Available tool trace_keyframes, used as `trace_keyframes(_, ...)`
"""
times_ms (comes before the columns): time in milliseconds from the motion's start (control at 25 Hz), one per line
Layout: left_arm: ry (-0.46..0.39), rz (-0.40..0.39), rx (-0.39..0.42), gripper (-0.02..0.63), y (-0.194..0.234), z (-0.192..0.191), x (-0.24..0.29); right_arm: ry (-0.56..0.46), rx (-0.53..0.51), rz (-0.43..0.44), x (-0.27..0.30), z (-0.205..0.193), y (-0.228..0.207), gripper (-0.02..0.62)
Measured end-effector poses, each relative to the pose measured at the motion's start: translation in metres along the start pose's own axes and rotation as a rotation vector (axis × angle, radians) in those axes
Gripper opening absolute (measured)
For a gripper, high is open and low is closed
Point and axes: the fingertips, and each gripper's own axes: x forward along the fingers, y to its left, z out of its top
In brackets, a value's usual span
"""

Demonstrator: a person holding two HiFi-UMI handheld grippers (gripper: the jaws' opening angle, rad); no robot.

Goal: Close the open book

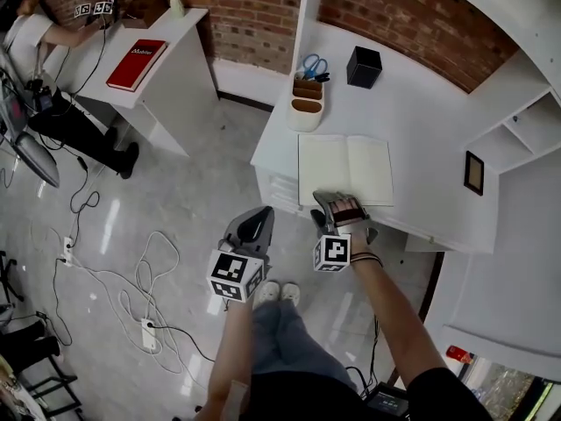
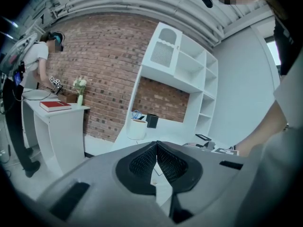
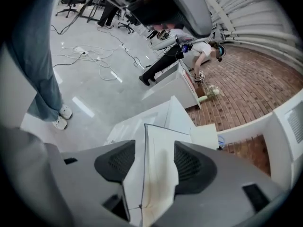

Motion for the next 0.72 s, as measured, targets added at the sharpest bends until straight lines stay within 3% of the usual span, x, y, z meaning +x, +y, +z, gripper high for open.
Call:
trace_keyframes(200, 0.005, 0.015, -0.003, 0.008, 0.003, -0.006, -0.006, 0.038, -0.034, -0.021, 0.013, -0.003, 0.002, 0.221)
trace_keyframes(400, 0.003, 0.016, -0.006, 0.008, 0.004, -0.007, -0.010, 0.064, -0.038, -0.042, 0.015, -0.004, 0.004, 0.121)
trace_keyframes(720, 0.000, 0.008, -0.009, 0.008, 0.002, -0.005, -0.011, 0.037, 0.073, -0.122, -0.001, -0.001, -0.011, 0.048)
